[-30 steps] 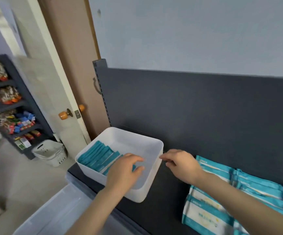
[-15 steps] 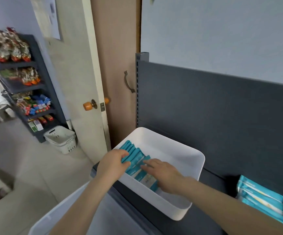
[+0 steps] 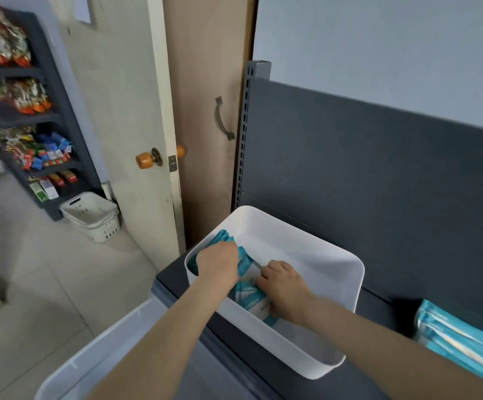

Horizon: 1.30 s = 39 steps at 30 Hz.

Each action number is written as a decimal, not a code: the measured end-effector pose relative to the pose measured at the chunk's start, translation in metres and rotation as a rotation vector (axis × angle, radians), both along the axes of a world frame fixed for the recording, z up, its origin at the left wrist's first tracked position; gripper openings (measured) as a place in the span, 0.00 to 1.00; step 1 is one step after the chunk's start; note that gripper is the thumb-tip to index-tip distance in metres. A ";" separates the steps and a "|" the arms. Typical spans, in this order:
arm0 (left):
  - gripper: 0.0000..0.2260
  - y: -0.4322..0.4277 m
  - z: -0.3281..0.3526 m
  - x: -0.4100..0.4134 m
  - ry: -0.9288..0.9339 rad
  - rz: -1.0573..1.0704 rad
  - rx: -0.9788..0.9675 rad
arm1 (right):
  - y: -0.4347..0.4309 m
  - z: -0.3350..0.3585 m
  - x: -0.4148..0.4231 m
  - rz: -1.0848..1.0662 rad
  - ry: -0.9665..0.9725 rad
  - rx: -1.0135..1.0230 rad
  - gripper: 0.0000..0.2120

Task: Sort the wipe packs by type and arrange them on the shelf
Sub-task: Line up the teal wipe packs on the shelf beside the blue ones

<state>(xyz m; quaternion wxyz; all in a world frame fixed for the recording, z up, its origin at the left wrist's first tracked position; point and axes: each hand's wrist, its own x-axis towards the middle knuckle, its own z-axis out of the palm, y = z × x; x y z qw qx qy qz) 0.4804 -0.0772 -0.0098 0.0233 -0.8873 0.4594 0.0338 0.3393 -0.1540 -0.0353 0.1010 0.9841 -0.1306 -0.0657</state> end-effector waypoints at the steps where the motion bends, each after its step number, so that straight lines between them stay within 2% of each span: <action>1: 0.15 -0.002 -0.002 0.000 -0.007 0.014 0.006 | -0.001 -0.001 -0.001 0.029 -0.056 -0.024 0.17; 4: 0.12 -0.008 -0.006 -0.001 -0.037 0.044 0.059 | 0.000 0.003 -0.005 0.067 -0.101 -0.010 0.18; 8: 0.14 -0.011 -0.005 -0.002 -0.054 0.039 0.133 | 0.000 0.013 -0.015 -0.011 0.072 0.061 0.17; 10: 0.16 -0.010 -0.004 -0.004 -0.045 0.040 0.160 | 0.000 0.020 -0.026 -0.046 0.075 0.062 0.16; 14: 0.12 -0.004 -0.006 -0.014 -0.040 0.049 0.133 | -0.004 0.042 -0.056 -0.209 -0.174 0.156 0.13; 18: 0.23 0.000 -0.002 -0.025 0.048 0.055 0.136 | -0.008 0.069 -0.088 -0.466 -0.441 0.281 0.16; 21: 0.26 0.001 0.001 -0.040 0.074 0.031 0.160 | -0.006 0.086 -0.114 -0.613 -0.591 0.389 0.18; 25: 0.26 -0.004 0.001 -0.064 0.202 -0.018 0.169 | 0.000 0.093 -0.158 -0.752 -0.673 0.472 0.19; 28: 0.24 -0.006 0.003 -0.083 0.195 -0.049 0.185 | 0.004 0.088 -0.193 -0.846 -0.664 0.510 0.19; 33: 0.18 -0.011 0.002 -0.100 0.300 -0.041 0.000 | 0.009 0.068 -0.249 -0.926 -0.632 0.586 0.14; 37: 0.16 -0.013 0.020 -0.115 0.404 -0.013 -0.227 | 0.015 0.058 -0.285 -0.887 -0.549 0.605 0.11; 39: 0.15 -0.012 0.034 -0.128 0.518 -0.003 -0.370 | 0.023 0.050 -0.302 -0.865 -0.497 0.610 0.12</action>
